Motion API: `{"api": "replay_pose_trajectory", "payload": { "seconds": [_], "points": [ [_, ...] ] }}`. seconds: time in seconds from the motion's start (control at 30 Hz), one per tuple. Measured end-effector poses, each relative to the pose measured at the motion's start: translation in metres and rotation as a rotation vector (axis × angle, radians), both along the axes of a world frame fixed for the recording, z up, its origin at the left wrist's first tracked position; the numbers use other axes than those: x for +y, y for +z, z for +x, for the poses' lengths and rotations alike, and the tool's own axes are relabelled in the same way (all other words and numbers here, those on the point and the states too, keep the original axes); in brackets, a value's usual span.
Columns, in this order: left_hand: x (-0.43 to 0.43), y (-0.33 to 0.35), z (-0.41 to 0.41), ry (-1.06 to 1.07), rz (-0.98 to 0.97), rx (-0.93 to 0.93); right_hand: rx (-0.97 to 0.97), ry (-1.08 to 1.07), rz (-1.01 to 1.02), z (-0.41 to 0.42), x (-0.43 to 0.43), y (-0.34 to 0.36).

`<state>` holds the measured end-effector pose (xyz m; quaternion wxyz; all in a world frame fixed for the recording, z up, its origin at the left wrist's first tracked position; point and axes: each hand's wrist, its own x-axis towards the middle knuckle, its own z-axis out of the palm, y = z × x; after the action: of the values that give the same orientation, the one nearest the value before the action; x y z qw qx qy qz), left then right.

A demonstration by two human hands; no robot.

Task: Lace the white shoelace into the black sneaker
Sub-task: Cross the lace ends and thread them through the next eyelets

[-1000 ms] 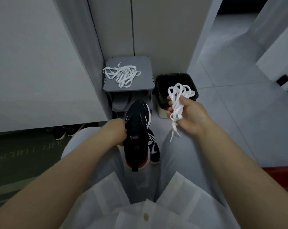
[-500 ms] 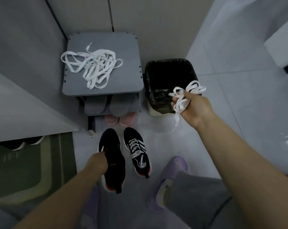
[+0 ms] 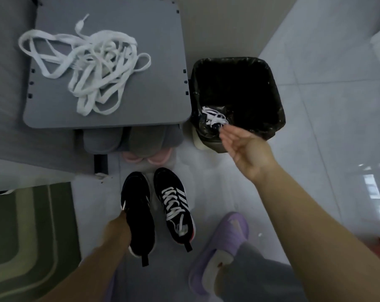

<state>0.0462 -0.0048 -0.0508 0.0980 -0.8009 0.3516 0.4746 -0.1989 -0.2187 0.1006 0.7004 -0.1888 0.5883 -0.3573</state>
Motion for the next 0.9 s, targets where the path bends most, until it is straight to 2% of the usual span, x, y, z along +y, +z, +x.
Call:
{"api": "replay_pose_trajectory", "payload": {
  "seconds": [0.1,0.17,0.3,0.37,0.5,0.57,0.67,0.8,0.9],
  "points": [
    [0.0,-0.005,0.002,0.04,0.013,-0.03,0.091,0.137,0.101,0.005,0.034,-0.032],
    [0.002,-0.004,0.001,0.005,-0.001,-0.003,0.216,0.301,0.185,0.009,0.06,-0.062],
    [0.01,0.0,-0.002,-0.021,-0.046,0.0,0.636,0.968,0.197,0.016,0.113,-0.117],
    [0.009,0.007,-0.006,-0.056,-0.015,-0.03,0.702,1.132,0.195,0.025,0.134,-0.13],
    [0.006,0.021,-0.015,-0.079,-0.183,-0.14,0.913,1.171,0.093,0.041,0.156,-0.142],
    [0.003,0.026,-0.023,-0.094,-0.27,-0.102,0.984,1.229,0.09,0.046,0.158,-0.142],
    [0.0,0.034,-0.035,-0.085,-0.3,0.059,1.062,1.288,0.092,0.053,0.161,-0.137],
    [-0.003,0.057,-0.044,-0.107,-0.268,0.17,1.054,1.239,0.079,0.062,0.157,-0.105],
    [-0.006,0.089,-0.045,-0.043,-0.332,0.189,1.02,1.226,0.075,0.06,0.156,-0.064]
  ]
}}
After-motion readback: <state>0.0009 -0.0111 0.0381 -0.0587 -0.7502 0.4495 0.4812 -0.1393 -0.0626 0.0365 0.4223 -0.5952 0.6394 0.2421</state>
